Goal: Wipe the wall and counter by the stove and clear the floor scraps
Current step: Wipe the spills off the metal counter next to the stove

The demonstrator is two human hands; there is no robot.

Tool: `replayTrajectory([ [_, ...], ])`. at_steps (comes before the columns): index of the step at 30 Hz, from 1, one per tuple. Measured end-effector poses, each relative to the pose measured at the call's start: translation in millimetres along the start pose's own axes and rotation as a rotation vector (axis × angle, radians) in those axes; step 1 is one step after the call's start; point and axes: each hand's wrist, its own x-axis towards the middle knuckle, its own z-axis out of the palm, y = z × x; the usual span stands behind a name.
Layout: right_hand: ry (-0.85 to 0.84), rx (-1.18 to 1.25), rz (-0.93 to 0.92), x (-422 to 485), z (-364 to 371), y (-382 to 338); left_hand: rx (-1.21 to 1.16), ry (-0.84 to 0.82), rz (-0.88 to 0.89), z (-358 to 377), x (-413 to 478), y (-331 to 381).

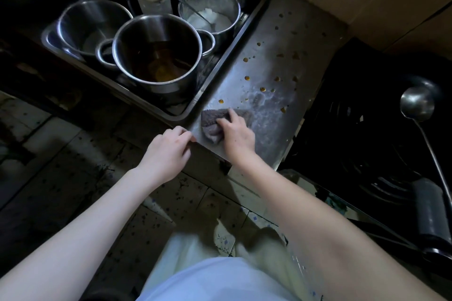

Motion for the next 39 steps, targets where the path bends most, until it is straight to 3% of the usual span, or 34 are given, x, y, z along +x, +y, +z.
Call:
replayTrajectory([
  [7, 0.106, 0.176, 0.200, 10.9, -25.9, 51.0, -0.023, -0.003, 0.007, 0.6, 3.6, 3.8],
  [12, 0.055, 0.052, 0.141, -18.4, -27.1, 73.4, -0.047, -0.008, -0.007, 2.5, 11.4, 12.9],
  [15, 0.010, -0.120, -0.032, -22.3, -14.8, 54.2, -0.034, -0.007, -0.008, 3.5, 15.3, 19.1],
  [19, -0.017, -0.178, -0.170, 8.8, -6.4, 26.1, -0.023, 0.014, -0.040, 2.9, 14.6, 23.7],
  [26, 0.072, -0.080, -0.012, 63.5, -19.2, 33.6, -0.061, 0.055, -0.084, 0.2, 19.7, 24.5],
  [33, 0.023, -0.068, 0.109, 21.9, -33.3, 93.8, -0.073, 0.052, -0.077, 0.2, 36.9, 35.1],
  [39, -0.080, -0.108, -0.054, 6.3, -20.8, 70.2, -0.062, 0.053, -0.043, 2.5, 46.1, 45.5],
])
